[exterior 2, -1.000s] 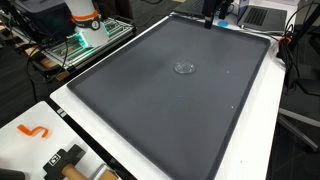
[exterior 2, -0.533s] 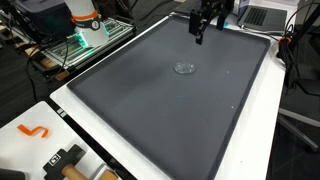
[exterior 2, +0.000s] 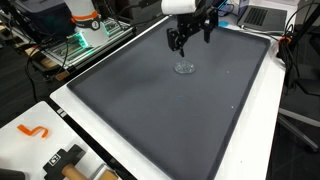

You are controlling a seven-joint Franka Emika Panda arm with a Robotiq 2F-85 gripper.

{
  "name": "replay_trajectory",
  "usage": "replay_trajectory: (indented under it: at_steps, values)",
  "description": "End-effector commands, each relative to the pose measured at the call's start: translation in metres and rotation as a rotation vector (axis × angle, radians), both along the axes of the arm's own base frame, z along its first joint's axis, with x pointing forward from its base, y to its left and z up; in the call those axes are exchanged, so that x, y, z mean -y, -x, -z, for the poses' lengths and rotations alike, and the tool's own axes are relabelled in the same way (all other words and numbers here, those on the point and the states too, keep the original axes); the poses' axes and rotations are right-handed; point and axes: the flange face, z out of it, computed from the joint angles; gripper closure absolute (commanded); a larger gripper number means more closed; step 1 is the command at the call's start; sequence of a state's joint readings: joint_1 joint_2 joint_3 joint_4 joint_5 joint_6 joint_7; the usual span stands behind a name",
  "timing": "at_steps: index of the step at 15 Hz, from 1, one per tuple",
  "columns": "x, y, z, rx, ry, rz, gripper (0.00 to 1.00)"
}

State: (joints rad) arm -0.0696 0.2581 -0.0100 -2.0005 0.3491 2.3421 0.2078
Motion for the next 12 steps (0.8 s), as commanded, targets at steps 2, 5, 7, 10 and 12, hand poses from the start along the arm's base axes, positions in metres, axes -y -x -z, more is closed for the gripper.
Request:
replay_trajectory:
  at_steps: [2,5,7,10,12]
  values:
    - [0.014,0.034,0.011,0.046,-0.043,0.081,0.00]
    - [0.015,0.047,0.015,0.090,-0.042,0.077,0.00]
    - [0.016,0.054,0.015,0.123,-0.034,0.067,0.00]
    - [0.016,0.064,0.015,0.158,-0.031,0.061,0.00]
    - [0.014,0.070,0.016,0.171,-0.032,0.044,0.00]
